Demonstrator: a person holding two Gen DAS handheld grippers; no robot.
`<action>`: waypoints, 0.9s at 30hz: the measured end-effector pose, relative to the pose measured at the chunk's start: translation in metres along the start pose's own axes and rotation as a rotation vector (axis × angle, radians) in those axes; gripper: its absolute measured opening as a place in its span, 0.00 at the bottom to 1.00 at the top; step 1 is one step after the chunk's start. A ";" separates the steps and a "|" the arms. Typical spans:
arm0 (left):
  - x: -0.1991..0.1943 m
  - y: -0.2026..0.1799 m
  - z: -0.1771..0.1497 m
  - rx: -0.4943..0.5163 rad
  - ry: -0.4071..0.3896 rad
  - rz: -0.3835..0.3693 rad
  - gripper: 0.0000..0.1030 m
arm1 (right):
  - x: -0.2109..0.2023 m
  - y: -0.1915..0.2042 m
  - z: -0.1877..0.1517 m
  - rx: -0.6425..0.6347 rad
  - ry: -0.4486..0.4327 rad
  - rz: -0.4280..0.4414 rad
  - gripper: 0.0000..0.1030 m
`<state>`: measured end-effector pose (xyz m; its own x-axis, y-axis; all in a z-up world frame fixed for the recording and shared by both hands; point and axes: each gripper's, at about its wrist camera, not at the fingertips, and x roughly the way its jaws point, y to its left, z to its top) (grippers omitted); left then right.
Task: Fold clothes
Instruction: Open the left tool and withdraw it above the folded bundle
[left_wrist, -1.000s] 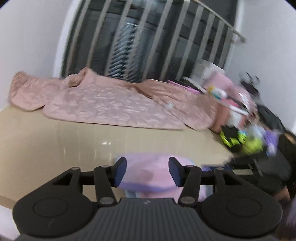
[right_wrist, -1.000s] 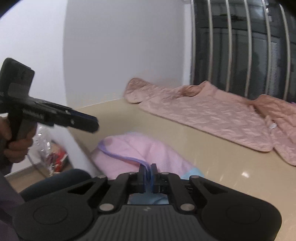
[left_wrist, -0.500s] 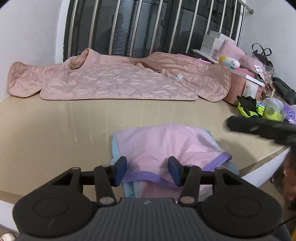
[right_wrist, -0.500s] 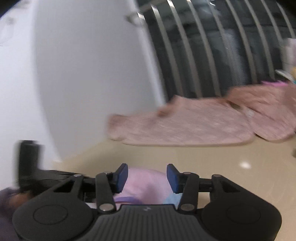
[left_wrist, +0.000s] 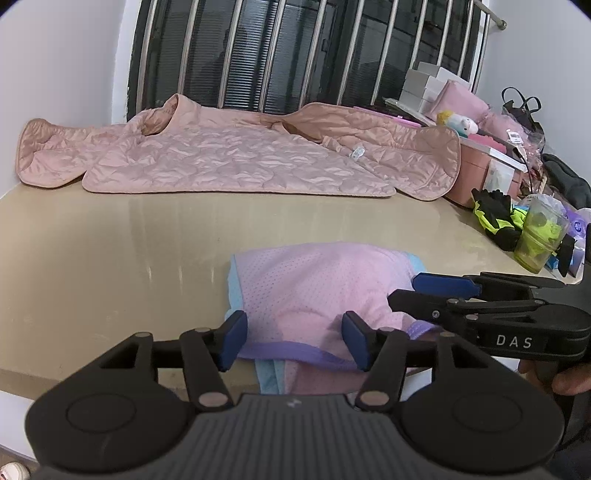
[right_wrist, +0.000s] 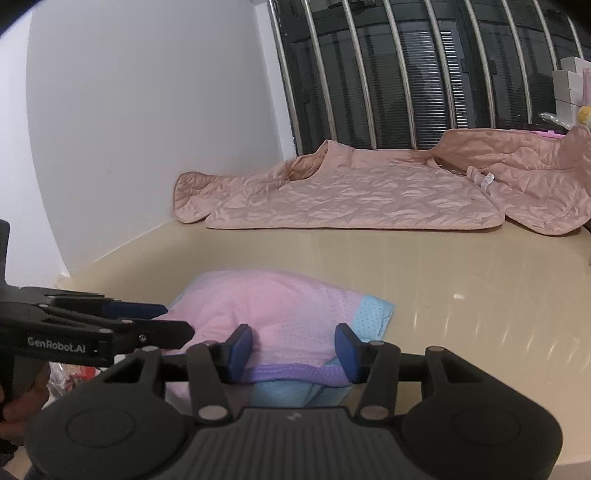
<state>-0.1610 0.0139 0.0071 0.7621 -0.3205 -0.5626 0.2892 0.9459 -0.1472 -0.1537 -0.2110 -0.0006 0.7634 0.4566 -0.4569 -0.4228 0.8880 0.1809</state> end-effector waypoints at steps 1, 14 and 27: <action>0.000 0.000 0.001 0.000 0.006 0.002 0.58 | 0.000 0.001 0.001 0.004 0.000 -0.009 0.46; 0.003 -0.008 0.001 0.028 0.025 0.026 0.64 | 0.001 0.007 0.000 0.015 -0.012 -0.064 0.49; 0.001 -0.007 0.000 0.014 0.073 0.109 0.90 | -0.003 0.016 -0.002 0.023 0.015 -0.148 0.69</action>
<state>-0.1619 0.0069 0.0076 0.7452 -0.2104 -0.6328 0.2149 0.9741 -0.0708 -0.1634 -0.1986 0.0016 0.8091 0.3197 -0.4931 -0.2946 0.9467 0.1304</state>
